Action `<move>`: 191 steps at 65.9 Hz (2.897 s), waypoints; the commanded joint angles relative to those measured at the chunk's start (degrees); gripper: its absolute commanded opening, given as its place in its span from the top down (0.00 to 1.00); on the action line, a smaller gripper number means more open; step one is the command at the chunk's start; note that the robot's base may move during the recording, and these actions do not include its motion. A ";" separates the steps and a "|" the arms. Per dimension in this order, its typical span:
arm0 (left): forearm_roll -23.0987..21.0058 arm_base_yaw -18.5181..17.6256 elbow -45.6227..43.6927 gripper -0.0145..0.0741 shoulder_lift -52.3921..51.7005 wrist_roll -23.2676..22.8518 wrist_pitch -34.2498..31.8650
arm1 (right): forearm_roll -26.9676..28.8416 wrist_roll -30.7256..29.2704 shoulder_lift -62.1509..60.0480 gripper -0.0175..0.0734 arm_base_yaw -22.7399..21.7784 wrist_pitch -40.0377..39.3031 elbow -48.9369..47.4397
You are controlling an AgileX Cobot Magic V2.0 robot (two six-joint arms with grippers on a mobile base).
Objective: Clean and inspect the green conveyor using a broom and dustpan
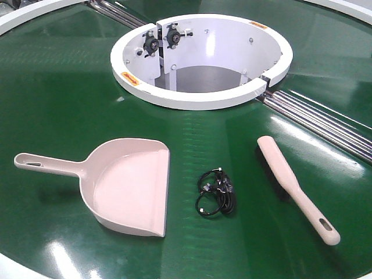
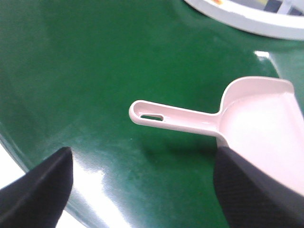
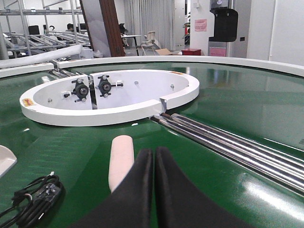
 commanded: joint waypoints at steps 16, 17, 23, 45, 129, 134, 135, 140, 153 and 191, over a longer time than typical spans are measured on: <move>-1.17 -0.23 -17.04 0.23 13.99 34.00 8.72 | -0.04 -0.12 -1.02 0.82 -0.02 -4.31 1.20; -1.17 -0.23 -17.39 0.23 14.45 35.87 8.70 | -0.04 -0.12 -1.02 0.82 -0.02 -4.31 1.20; -1.26 -0.23 -19.66 0.23 17.48 38.59 8.14 | -0.04 -0.12 -1.02 0.82 -0.02 -4.31 1.20; -6.88 -0.49 -25.87 0.26 26.87 49.52 9.36 | -0.04 -0.12 -1.02 0.82 -0.02 -4.31 1.20; -3.57 -11.16 -37.48 0.24 55.75 80.49 22.20 | -0.04 -0.12 -1.02 0.82 -0.02 -4.31 1.20; -3.44 -11.16 -37.48 0.24 56.72 80.62 22.20 | -0.04 -0.12 -1.02 0.82 -0.02 -4.31 1.20; -3.33 -11.16 -37.48 0.24 56.93 80.62 22.20 | -0.04 -0.12 -1.02 0.82 -0.02 -4.31 1.20; -2.12 -11.16 -37.48 0.24 57.82 80.62 22.25 | -0.04 -0.12 -1.02 0.82 -0.02 -4.31 1.20; -2.09 -11.11 -37.52 0.33 58.78 80.87 22.25 | -0.04 -0.12 -1.02 0.82 -0.02 -4.31 1.20; -7.30 -11.36 -45.28 0.85 56.01 83.28 26.09 | -0.04 -0.12 -1.02 0.82 -0.02 -4.31 1.20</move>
